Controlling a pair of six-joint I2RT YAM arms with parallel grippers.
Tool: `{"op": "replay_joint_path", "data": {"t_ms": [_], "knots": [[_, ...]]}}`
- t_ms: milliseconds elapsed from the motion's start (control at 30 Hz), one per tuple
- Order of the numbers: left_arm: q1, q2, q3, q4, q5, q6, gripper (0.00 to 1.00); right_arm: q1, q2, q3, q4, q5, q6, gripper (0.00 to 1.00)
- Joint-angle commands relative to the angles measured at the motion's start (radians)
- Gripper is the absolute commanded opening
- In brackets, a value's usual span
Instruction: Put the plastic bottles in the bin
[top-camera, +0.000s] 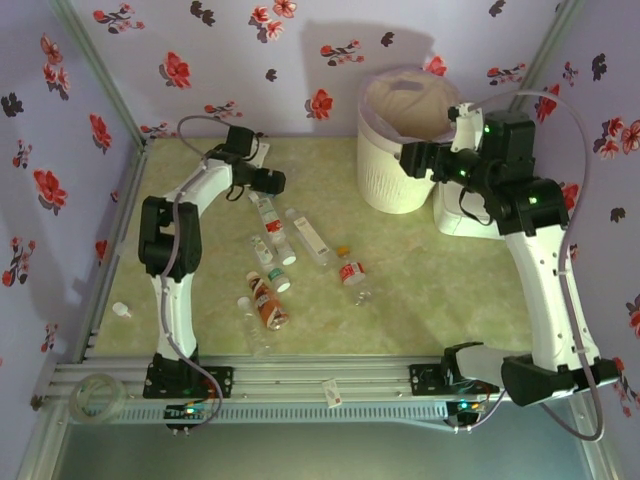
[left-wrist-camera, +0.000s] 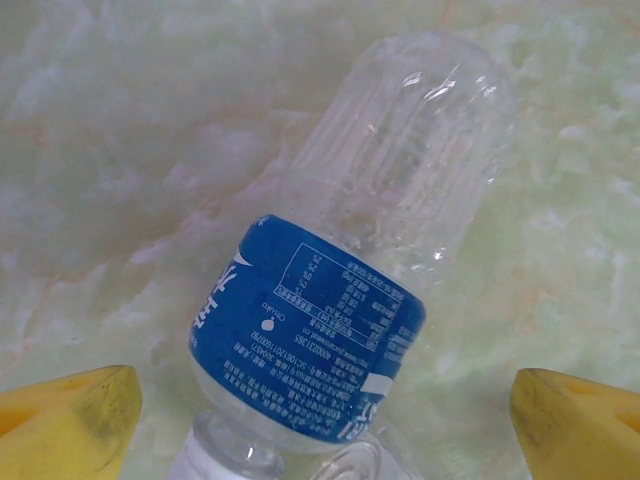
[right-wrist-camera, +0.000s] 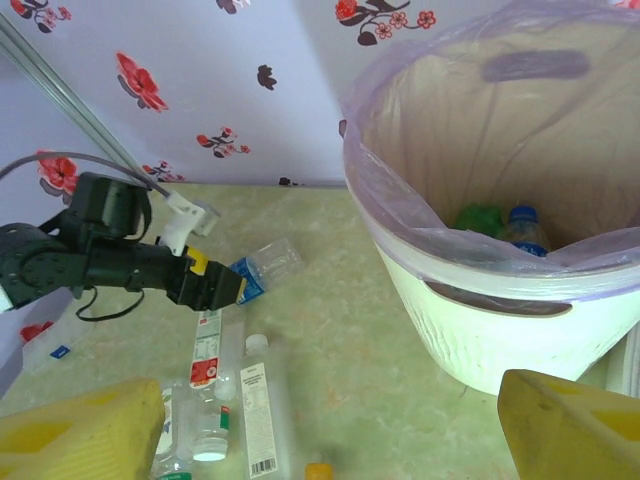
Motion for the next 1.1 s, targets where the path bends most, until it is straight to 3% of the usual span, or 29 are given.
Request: {"op": "replay_joint_path", "data": {"t_ms": [0,267,667,1067], "knots": [[0.004,0.036,0.035,-0.057,0.026,0.021,0.95,0.003,-0.009,-0.011,0.033,0.019,0.021,0.87],[0.004,0.113,0.08,-0.077,0.031,0.022,0.89,0.004,-0.001,-0.034,0.03,0.013,0.018,0.87],[0.006,0.16,0.139,-0.085,0.055,0.006,0.6,0.002,-0.044,-0.089,0.021,0.031,-0.005,0.87],[0.052,0.032,0.107,-0.055,0.083,-0.007,0.56,0.001,-0.044,-0.054,0.005,0.004,0.009,0.87]]}}
